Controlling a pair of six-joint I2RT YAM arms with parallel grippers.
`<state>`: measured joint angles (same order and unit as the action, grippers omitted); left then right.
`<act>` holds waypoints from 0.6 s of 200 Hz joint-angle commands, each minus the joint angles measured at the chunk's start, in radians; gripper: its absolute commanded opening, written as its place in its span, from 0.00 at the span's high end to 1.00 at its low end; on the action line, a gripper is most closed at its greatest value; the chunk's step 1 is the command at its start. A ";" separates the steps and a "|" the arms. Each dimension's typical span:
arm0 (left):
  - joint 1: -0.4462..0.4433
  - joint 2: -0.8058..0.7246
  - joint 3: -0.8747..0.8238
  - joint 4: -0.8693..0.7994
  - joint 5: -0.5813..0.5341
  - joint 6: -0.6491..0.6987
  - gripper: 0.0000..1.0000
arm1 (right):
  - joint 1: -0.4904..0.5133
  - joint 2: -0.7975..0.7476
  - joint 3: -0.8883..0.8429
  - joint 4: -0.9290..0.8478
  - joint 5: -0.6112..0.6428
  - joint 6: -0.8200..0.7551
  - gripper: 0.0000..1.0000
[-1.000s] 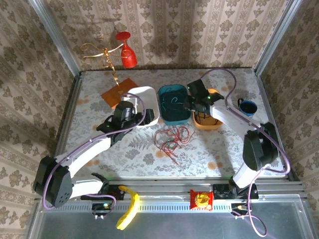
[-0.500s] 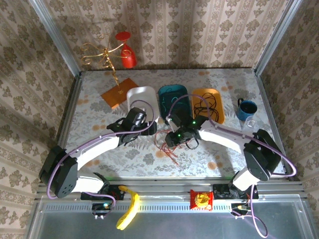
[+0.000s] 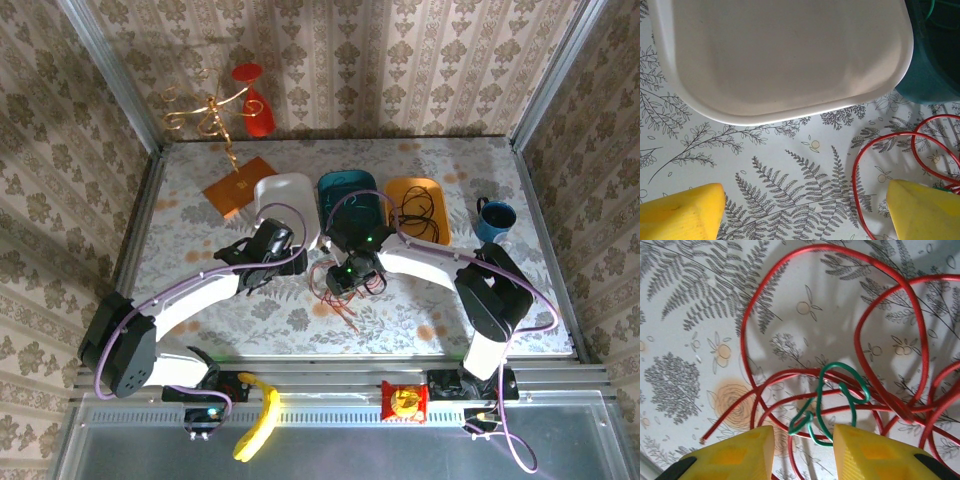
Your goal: Untangle the cables
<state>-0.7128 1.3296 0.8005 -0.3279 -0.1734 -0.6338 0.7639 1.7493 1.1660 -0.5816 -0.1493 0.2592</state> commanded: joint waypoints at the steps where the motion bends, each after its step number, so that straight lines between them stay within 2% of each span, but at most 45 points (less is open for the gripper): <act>1: 0.001 0.005 0.008 -0.011 0.006 0.002 0.15 | 0.003 -0.020 -0.011 -0.058 0.045 -0.041 0.63; 55: -0.027 0.072 0.060 -0.011 0.103 0.094 0.15 | 0.000 0.018 -0.020 -0.034 0.029 -0.035 0.63; 99: -0.051 0.116 0.092 -0.030 0.147 0.141 0.15 | 0.001 0.082 0.015 -0.029 0.074 -0.056 0.63; 111: -0.053 0.127 0.099 -0.031 0.172 0.152 0.15 | 0.000 0.096 0.019 -0.023 0.082 -0.057 0.64; 120: -0.053 0.136 0.104 -0.036 0.181 0.157 0.15 | -0.001 0.095 0.016 -0.014 0.083 -0.056 0.69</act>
<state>-0.7589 1.4410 0.8711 -0.3328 -0.0460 -0.5278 0.7635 1.8164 1.1622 -0.6006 -0.1040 0.2230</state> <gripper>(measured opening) 0.848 0.348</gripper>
